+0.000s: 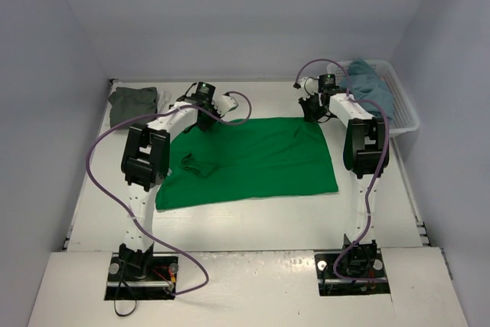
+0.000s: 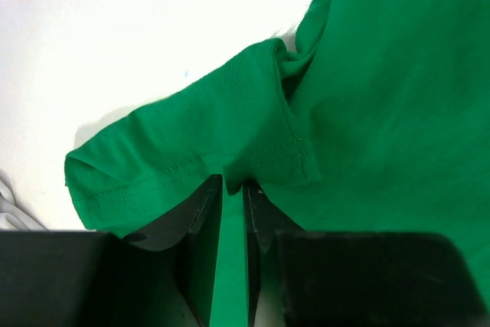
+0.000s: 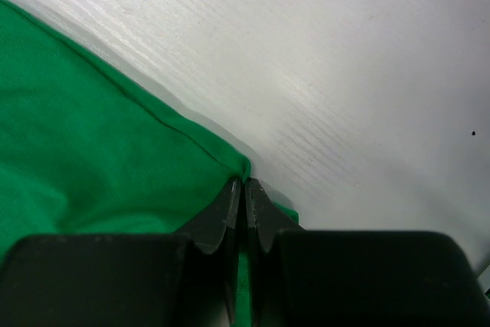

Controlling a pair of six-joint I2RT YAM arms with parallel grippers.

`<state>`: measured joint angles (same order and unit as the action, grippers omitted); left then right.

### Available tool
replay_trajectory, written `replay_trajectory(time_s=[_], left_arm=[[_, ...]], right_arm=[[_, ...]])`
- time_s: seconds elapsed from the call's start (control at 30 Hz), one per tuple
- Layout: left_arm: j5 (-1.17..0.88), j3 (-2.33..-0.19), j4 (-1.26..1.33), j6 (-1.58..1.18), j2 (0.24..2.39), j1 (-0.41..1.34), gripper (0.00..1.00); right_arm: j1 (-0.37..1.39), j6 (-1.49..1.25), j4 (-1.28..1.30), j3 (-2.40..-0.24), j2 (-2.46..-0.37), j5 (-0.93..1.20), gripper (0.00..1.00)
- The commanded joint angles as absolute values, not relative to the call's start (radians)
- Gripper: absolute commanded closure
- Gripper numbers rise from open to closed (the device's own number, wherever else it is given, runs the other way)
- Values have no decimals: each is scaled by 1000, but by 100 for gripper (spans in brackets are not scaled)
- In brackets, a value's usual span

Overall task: Fold and stack the t-shirts
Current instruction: Grap the side of the flattened tshirt furthest away from the robot with both arms

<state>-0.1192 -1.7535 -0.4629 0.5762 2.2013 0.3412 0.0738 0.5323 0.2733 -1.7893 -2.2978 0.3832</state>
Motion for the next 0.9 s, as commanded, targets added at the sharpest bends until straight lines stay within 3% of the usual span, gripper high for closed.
replay_trajectory(time_s=[0.0, 0.13, 0.17, 0.87], left_arm=[[-126, -1784, -443, 575, 2154, 342, 88], [-123, -1772, -417, 546, 2141, 336, 94], [-121, -1766, -399, 543, 2135, 336, 100], [-164, -1678, -368, 508, 1930, 319, 100]], right_arm=[[84, 543, 321, -1775, -2272, 411, 100], [86, 545, 319, -1773, -2272, 416, 100], [86, 546, 319, -1773, -2272, 414, 100], [91, 545, 318, -1763, -2234, 402, 100]])
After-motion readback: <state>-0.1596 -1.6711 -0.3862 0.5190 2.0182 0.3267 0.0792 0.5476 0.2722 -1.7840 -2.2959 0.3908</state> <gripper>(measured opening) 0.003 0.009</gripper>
